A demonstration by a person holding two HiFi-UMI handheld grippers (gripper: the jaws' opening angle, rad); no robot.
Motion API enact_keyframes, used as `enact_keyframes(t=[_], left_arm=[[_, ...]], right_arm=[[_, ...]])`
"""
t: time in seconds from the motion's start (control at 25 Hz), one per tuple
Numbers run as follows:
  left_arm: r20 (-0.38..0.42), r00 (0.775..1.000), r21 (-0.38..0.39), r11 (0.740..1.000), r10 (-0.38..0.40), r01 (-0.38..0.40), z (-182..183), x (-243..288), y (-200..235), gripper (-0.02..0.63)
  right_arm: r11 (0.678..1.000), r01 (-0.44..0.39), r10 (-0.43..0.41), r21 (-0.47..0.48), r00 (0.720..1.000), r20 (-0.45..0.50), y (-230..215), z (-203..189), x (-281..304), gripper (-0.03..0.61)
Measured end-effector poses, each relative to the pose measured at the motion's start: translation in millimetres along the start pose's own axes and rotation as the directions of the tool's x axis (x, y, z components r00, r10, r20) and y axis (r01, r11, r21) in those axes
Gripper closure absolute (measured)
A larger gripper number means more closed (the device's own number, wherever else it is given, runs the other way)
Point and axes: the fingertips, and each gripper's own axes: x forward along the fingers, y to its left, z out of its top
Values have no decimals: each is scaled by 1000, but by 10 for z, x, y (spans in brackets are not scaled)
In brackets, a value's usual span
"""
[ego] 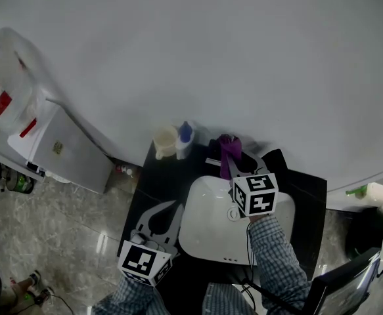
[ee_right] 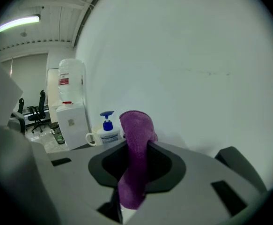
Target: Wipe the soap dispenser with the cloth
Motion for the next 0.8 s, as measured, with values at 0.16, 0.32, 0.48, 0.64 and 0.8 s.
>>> enact_keyframes(t=[0.16,0.32,0.48,0.64,0.8], left_arm=[[5,1000,6,1000,-21,21,40,-9,-16,603],[8,999,20,998,-52,52,91,-6,-58,603],[1,996,37,995,-88,88,109,-45,-103,603],[-4,992,47,991,-123,123,108,-66,-141,603],[-5,988,45,987,-154,154,89,-95,-192,603]], right_arm=[[995,33,-39,91,997,71,-74,139,-209,489],[967,49,-84,250,988,133,-138,152,-466,489],[947,87,-138,308,979,148,-114,41,-743,489],[921,127,-201,368,965,169,-78,-123,-1021,489],[906,169,-240,388,961,141,32,-353,-1264,489]])
